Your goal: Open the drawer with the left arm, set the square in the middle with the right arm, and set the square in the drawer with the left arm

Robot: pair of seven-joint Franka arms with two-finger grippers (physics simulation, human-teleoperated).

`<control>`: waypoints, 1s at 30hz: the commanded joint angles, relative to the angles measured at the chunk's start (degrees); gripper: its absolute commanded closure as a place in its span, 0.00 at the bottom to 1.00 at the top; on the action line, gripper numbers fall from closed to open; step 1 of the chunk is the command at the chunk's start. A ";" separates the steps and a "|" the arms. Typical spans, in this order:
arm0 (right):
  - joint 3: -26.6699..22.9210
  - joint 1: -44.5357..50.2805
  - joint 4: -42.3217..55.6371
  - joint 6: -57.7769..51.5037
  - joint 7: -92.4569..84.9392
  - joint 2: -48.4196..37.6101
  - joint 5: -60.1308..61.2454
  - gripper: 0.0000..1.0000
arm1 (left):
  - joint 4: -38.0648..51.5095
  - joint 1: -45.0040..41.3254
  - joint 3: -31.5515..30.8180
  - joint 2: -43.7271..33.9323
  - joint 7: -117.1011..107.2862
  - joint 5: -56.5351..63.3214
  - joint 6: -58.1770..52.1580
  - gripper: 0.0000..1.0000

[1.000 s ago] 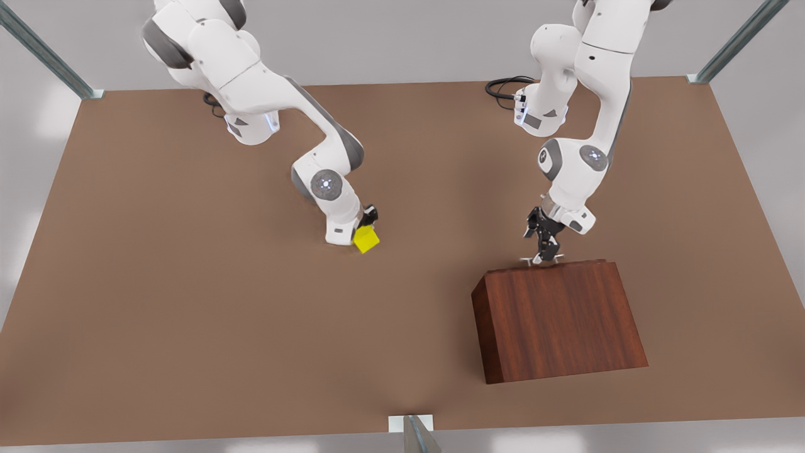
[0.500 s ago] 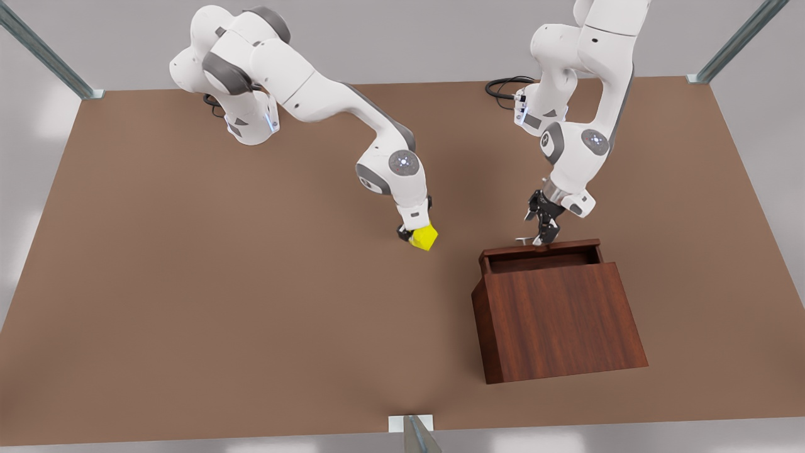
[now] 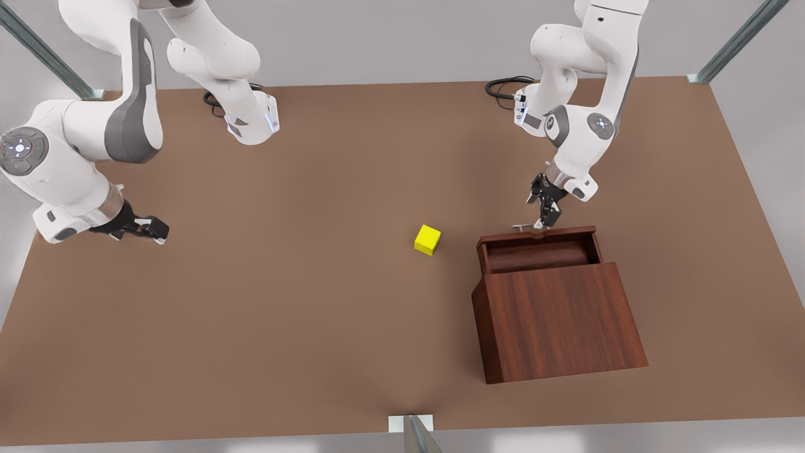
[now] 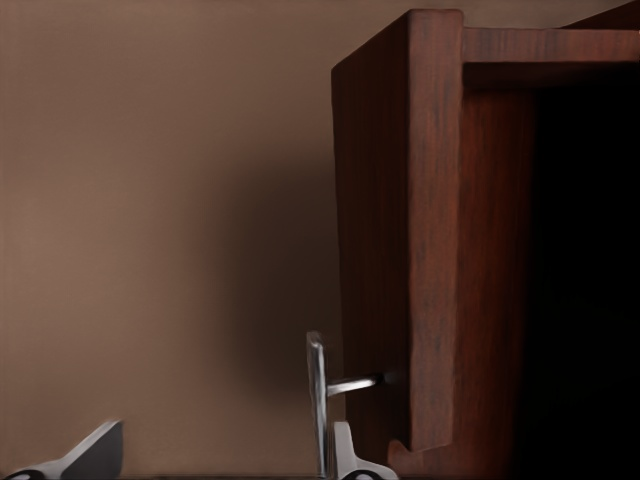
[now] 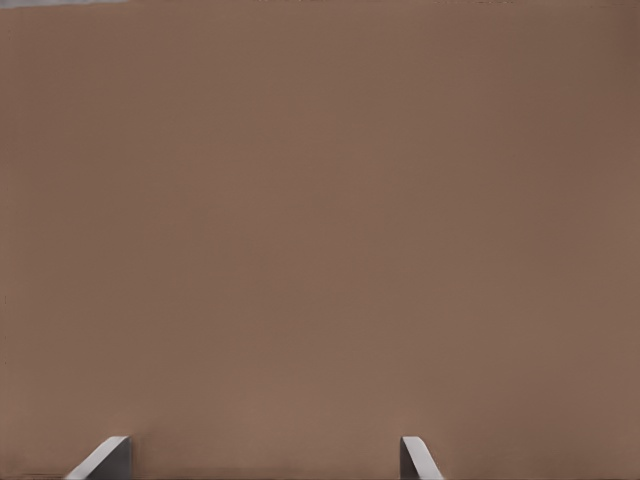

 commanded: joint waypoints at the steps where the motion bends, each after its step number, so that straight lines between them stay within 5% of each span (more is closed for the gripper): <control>1: 1.36 -0.07 0.03 -0.01 -0.07 -0.01 0.00 0.00 | -0.03 0.04 0.00 -0.23 0.00 0.00 -0.27 0.00; 8: 1.98 -1.92 5.04 -5.19 0.11 2.45 3.60 0.00 | -1.00 -1.37 -0.09 -7.34 0.44 1.14 -7.39 0.00; 12: -1.62 -2.09 7.33 -5.81 0.02 2.36 4.22 0.00 | 9.45 -1.46 0.00 -9.72 2.10 26.01 -21.88 0.00; 18: -2.33 -2.18 8.12 -6.33 0.11 2.28 4.22 0.00 | 52.08 -7.08 -0.53 16.29 30.76 26.98 -51.77 0.00; 23: -3.21 -1.39 9.52 -6.33 0.11 1.93 4.66 0.00 | 63.41 -7.08 -7.38 24.81 52.55 26.45 -53.17 0.00; 25: -3.73 -2.27 10.67 -6.33 0.11 2.45 4.57 0.00 | 77.66 -8.57 -9.76 35.19 61.78 26.81 -61.88 0.00; 30: -4.79 -2.01 10.67 -10.99 0.02 2.45 6.59 0.00 | 78.54 -13.41 -10.64 41.25 63.81 26.80 -52.56 0.00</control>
